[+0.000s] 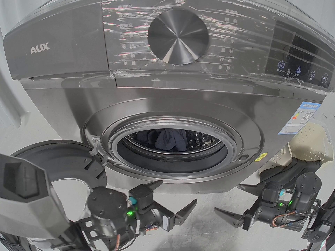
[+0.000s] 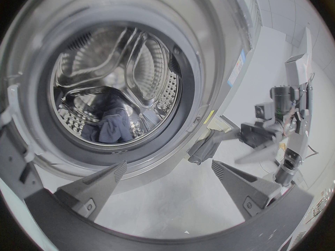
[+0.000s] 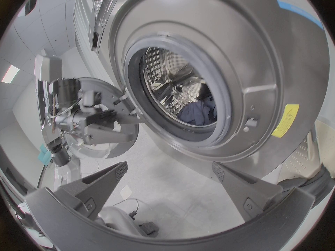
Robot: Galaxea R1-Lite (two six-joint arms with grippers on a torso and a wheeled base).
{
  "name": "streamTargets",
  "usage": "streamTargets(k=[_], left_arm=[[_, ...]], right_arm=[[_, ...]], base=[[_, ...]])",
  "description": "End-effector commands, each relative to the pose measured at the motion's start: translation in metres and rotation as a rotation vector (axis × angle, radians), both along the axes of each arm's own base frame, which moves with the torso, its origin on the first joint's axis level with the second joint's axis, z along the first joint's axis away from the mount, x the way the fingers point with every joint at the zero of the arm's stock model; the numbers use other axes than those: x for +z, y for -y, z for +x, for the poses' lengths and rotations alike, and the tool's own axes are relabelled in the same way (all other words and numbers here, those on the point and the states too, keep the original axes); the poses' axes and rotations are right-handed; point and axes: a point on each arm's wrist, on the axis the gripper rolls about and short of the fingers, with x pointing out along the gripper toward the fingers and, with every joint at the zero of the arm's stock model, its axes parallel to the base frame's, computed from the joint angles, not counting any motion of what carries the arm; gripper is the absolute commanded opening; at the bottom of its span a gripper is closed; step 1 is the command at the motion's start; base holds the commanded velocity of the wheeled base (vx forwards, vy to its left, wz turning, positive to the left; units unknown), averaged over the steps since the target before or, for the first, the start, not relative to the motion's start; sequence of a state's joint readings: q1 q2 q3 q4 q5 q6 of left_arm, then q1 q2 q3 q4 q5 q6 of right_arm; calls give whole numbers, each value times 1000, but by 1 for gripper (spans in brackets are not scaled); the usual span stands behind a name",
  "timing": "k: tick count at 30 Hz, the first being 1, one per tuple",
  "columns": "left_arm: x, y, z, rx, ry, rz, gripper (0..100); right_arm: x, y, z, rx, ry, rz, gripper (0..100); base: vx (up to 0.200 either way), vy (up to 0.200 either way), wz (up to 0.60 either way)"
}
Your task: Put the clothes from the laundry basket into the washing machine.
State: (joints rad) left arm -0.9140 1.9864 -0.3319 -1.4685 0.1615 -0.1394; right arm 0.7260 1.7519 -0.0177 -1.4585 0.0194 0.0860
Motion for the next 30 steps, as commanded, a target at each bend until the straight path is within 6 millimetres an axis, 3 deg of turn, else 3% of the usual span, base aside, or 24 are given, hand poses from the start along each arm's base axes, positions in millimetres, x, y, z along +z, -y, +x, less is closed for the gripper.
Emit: streamTargets(k=[1, 8, 14, 23, 30], left_arm=[[32, -43, -44, 48, 84, -62, 100], [52, -81, -66, 82, 142, -115, 100], [72, -113, -76, 166, 194, -174, 100], [81, -153, -95, 267, 212, -185, 100], [74, -184, -117, 355, 197, -147, 100]], right_arm=[[30, 25, -7, -121, 125, 91, 100], [46, 57, -13, -272, 175, 104, 100], [57, 87, -46, -358, 191, 99, 100], [52, 115, -94, -464, 186, 76, 100], [48, 127, -118, -566, 218, 81, 100]], base=[[0, 0, 0], [-114, 0, 0], [-200, 0, 0], [-200, 0, 0], [-143, 0, 0]])
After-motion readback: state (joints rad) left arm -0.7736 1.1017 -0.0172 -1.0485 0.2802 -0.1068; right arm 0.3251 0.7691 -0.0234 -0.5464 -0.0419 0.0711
